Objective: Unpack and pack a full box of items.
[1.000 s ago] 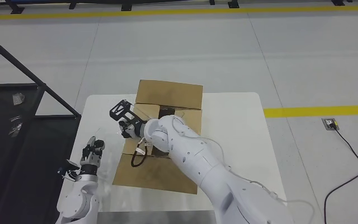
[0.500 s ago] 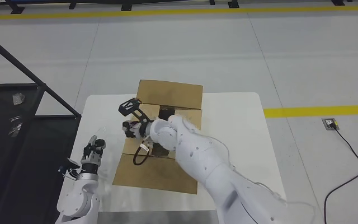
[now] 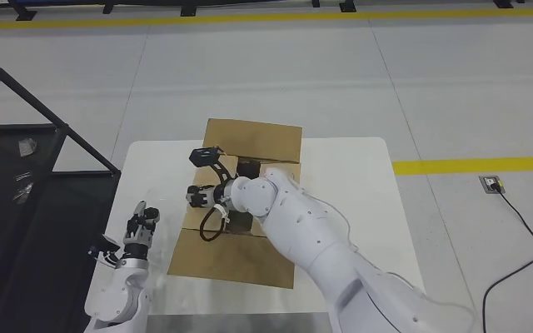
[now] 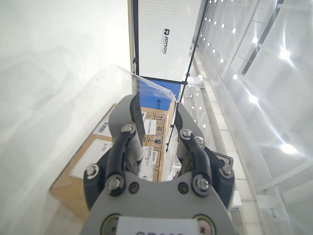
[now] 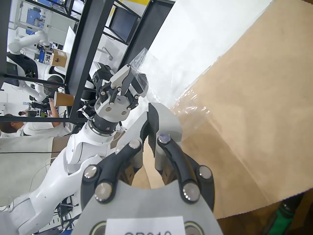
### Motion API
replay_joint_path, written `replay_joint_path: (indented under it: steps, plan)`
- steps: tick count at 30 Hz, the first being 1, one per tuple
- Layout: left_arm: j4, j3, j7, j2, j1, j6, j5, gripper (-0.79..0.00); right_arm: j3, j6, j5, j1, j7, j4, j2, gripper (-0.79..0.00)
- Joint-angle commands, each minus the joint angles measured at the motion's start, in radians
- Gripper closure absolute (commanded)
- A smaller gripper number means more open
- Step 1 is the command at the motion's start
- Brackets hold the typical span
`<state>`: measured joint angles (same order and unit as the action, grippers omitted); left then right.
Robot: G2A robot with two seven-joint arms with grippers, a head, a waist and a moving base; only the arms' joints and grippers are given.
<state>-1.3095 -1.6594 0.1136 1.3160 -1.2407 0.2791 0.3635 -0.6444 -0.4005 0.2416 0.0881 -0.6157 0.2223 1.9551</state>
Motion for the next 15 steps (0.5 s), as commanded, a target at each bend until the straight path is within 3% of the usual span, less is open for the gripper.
replay_joint_path:
  steps: [1,9,15]
  plan:
    - [0.002,0.001,-0.001,0.0,0.001,0.004,-0.002,-0.345,-0.003,0.014,0.0,0.0,-0.009,0.007,0.002,0.0]
    - [0.0,-0.006,-0.004,0.0,-0.002,0.004,0.003,-0.345,-0.007,0.023,-0.006,0.007,0.005,0.011,0.001,0.0]
    - [0.003,0.0,-0.005,0.001,0.002,0.005,0.0,-0.345,-0.076,0.085,-0.125,0.045,0.002,0.047,-0.01,0.0]
